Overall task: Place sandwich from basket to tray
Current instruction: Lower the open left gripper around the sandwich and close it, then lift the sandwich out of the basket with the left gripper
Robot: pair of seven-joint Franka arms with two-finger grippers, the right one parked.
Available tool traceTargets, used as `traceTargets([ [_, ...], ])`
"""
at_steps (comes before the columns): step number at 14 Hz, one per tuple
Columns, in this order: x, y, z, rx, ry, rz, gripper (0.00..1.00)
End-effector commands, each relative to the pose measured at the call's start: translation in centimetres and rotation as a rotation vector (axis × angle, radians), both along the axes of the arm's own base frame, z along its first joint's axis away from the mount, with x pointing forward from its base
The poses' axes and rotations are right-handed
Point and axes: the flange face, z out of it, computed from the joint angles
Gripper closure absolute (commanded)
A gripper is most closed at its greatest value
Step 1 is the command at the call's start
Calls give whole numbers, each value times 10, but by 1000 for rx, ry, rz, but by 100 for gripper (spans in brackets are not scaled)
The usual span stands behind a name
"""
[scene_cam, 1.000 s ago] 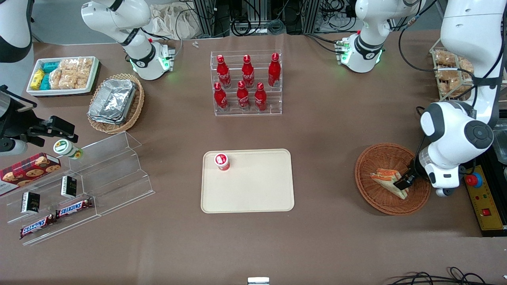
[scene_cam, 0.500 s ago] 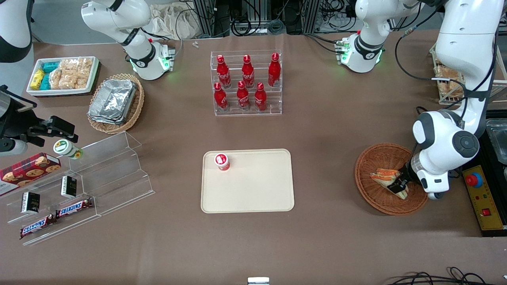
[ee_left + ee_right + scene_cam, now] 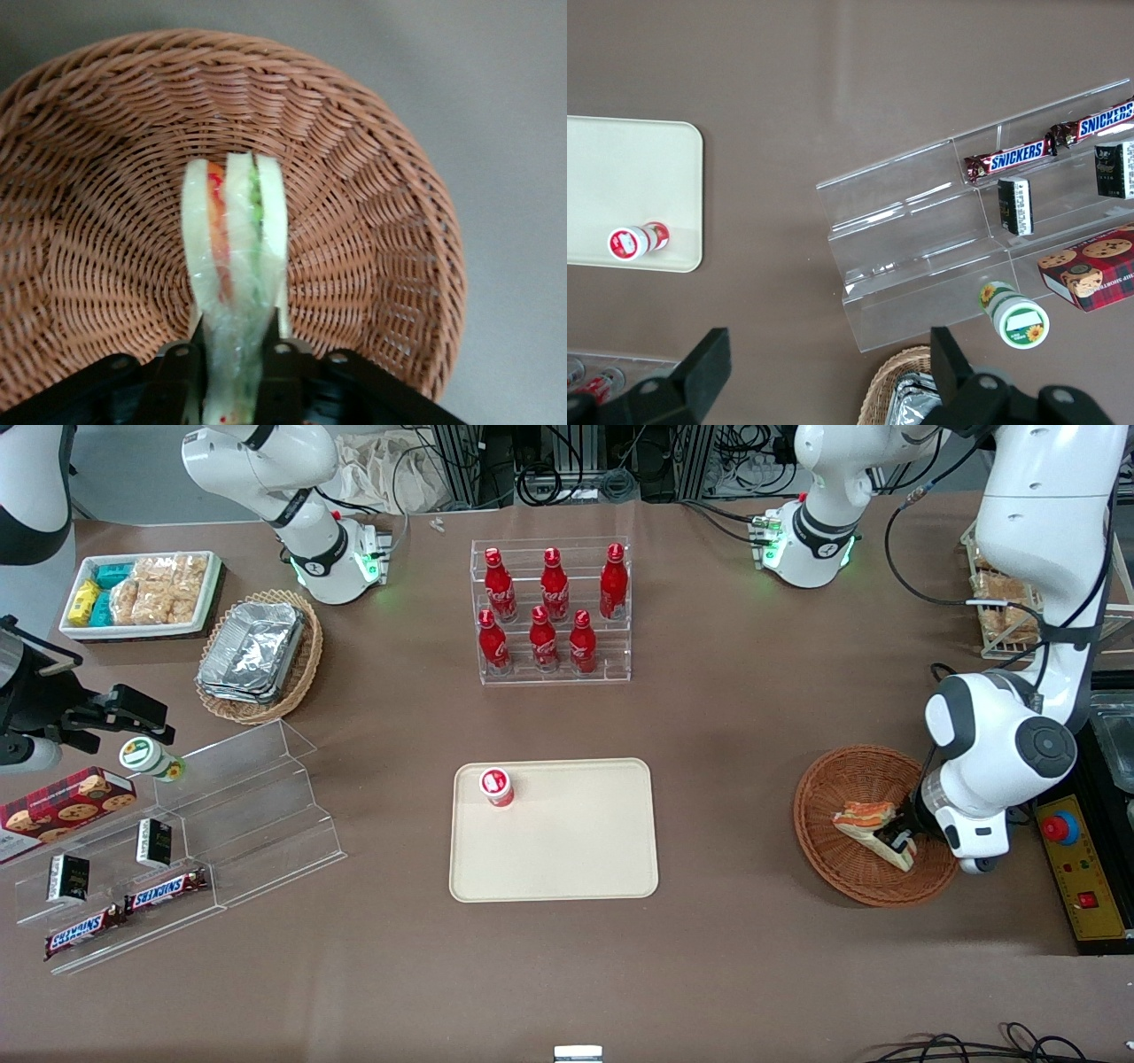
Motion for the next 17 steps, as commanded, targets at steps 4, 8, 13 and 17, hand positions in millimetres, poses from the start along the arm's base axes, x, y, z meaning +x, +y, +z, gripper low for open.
traceTargets([
  [4,9,-23,154,18,140,-30,100],
  [8,4,-71,260,-18,196,-161,100],
  [13,-18,-159,280,-31,190,-366,100],
  [17,-33,-230,261,-11,213,-541,100],
])
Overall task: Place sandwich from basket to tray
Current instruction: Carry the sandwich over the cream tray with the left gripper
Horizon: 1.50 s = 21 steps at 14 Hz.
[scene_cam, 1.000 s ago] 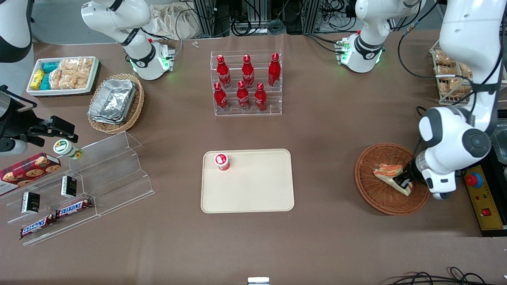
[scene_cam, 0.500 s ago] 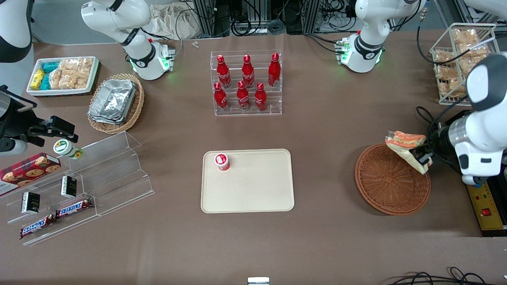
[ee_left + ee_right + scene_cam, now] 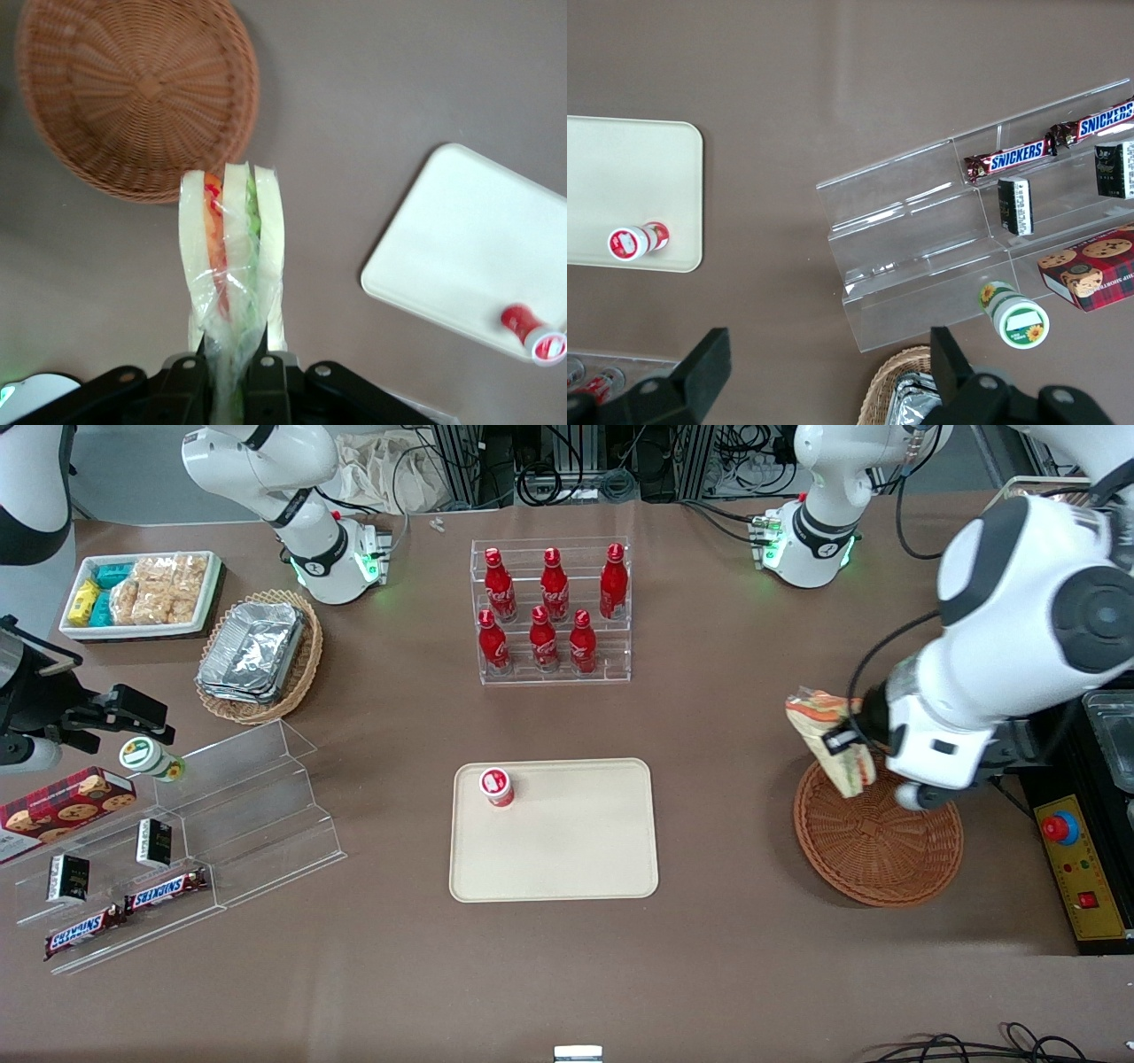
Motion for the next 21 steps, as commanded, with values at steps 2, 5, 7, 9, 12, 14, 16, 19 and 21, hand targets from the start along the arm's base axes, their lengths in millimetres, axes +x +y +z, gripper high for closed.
traceTargets([
  [2,-15,-69,-17,79,-15,-200,100],
  [5,-12,-91,-29,53,-46,-236,100],
  [7,-11,-120,-43,22,-94,-270,100],
  [9,5,-135,-78,-24,-113,-261,100],
  [12,1,-183,-128,-14,-147,-338,100],
  [14,11,-187,-165,-17,-157,-318,100],
  [16,15,-194,-194,-48,-164,-323,100],
  [19,16,-208,-240,-87,-169,-345,100],
  [21,15,-210,-263,-66,-161,-367,100],
])
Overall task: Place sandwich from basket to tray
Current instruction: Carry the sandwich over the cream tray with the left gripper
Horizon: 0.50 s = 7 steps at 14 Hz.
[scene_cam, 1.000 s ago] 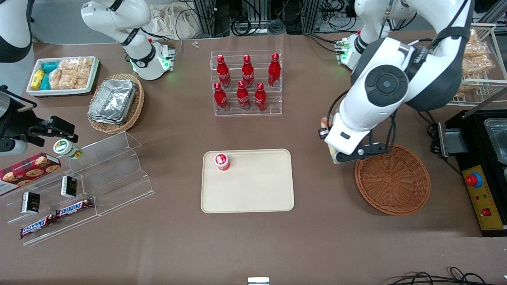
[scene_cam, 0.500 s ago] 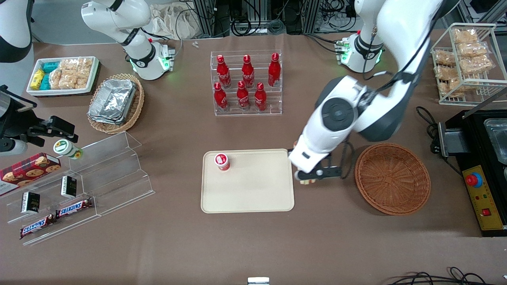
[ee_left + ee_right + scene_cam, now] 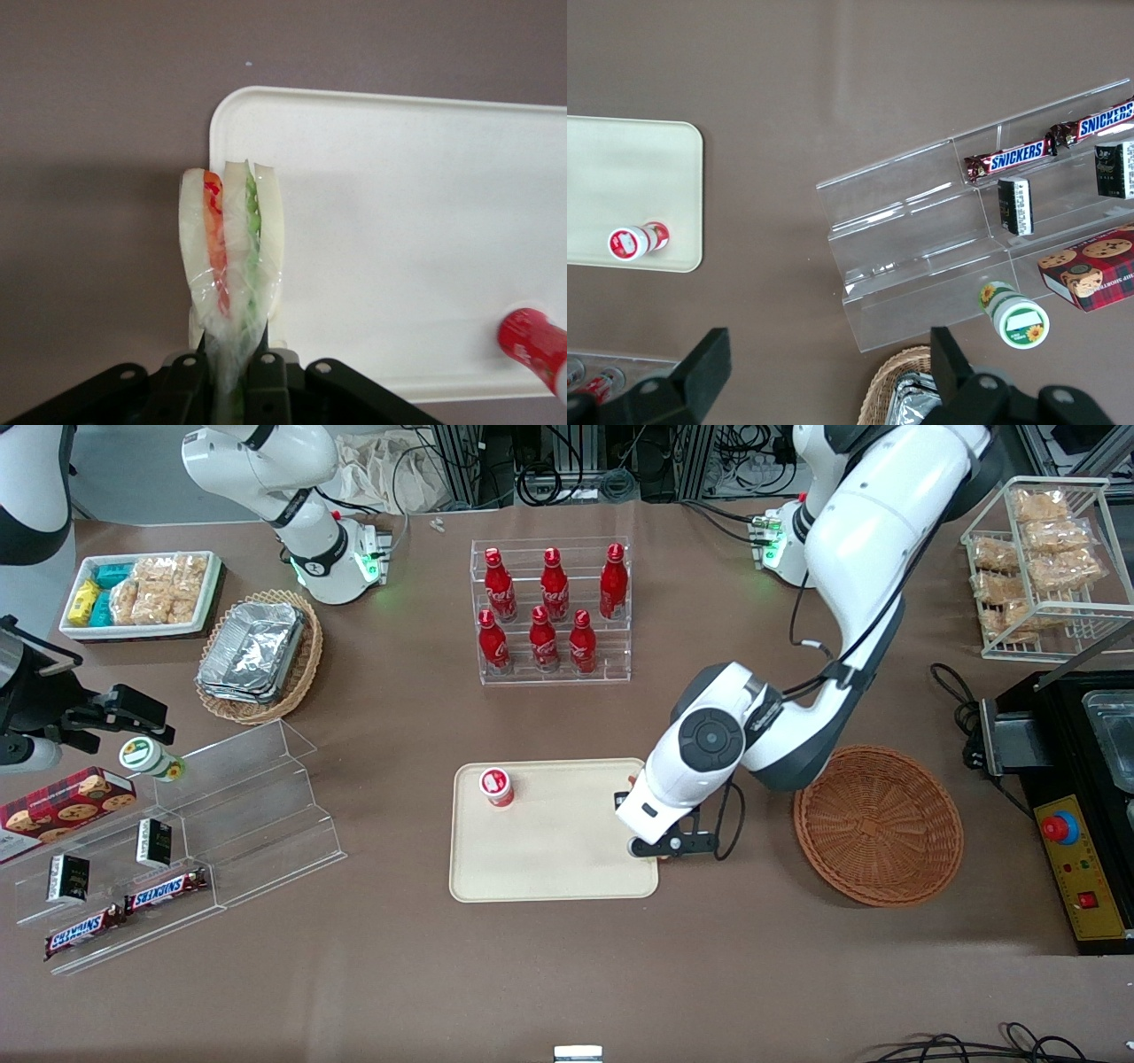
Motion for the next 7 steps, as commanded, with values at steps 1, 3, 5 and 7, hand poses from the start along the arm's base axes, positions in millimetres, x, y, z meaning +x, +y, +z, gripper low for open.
traceTargets([
  [1,-1,-9,-19,14,-11,-27,100],
  [3,-8,-21,-31,5,-8,-43,100],
  [5,-10,-24,-38,2,-3,-47,100],
  [7,-11,-25,-43,1,1,-48,100],
])
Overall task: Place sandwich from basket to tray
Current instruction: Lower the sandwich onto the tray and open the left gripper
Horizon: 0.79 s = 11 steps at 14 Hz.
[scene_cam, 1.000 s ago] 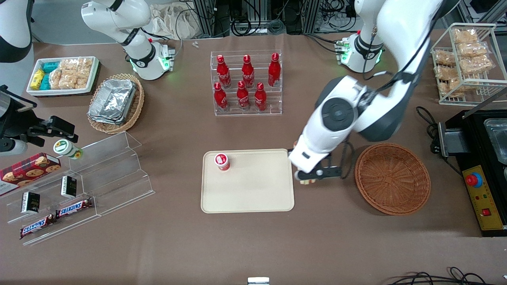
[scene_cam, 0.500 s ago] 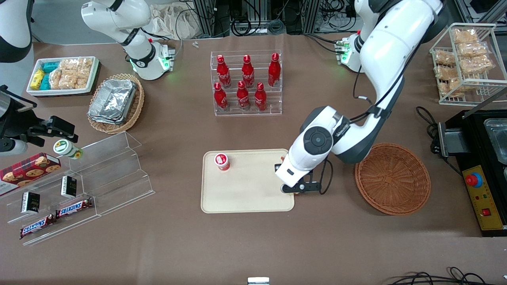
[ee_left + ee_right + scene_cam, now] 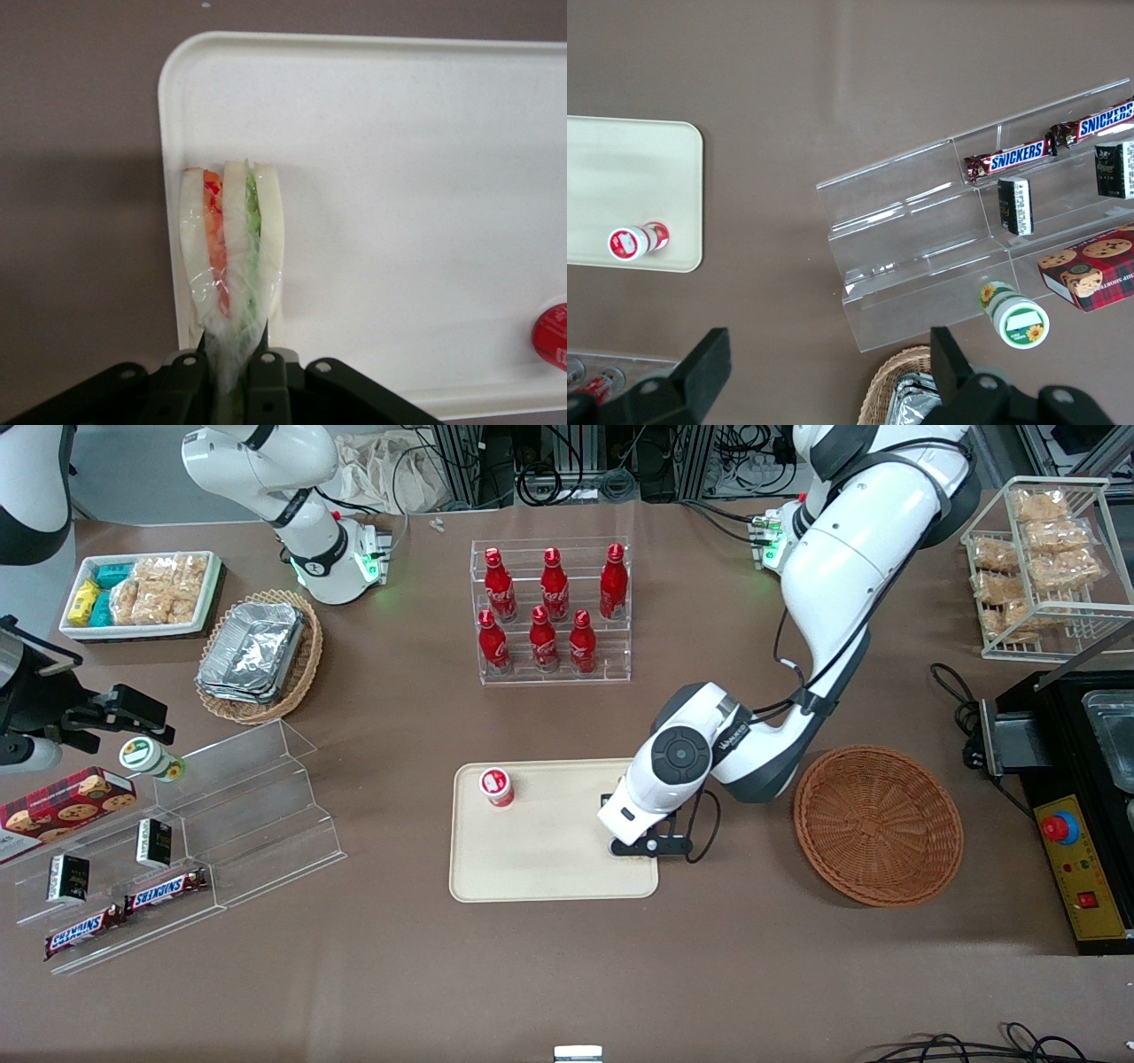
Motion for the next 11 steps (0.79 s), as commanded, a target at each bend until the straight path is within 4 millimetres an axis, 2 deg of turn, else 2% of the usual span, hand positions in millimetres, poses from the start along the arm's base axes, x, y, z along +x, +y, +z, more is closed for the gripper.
traceTargets([
  [1,3,-4,-5,-2,-18,-5,100],
  [2,3,-4,-8,-2,-15,-5,94],
  [4,3,-3,-9,-1,-13,-3,74],
  [6,4,-2,-12,0,-5,3,28],
  [7,4,-1,-8,2,-8,5,2],
  [10,4,11,21,52,42,25,1],
  [11,1,16,45,66,61,25,1],
])
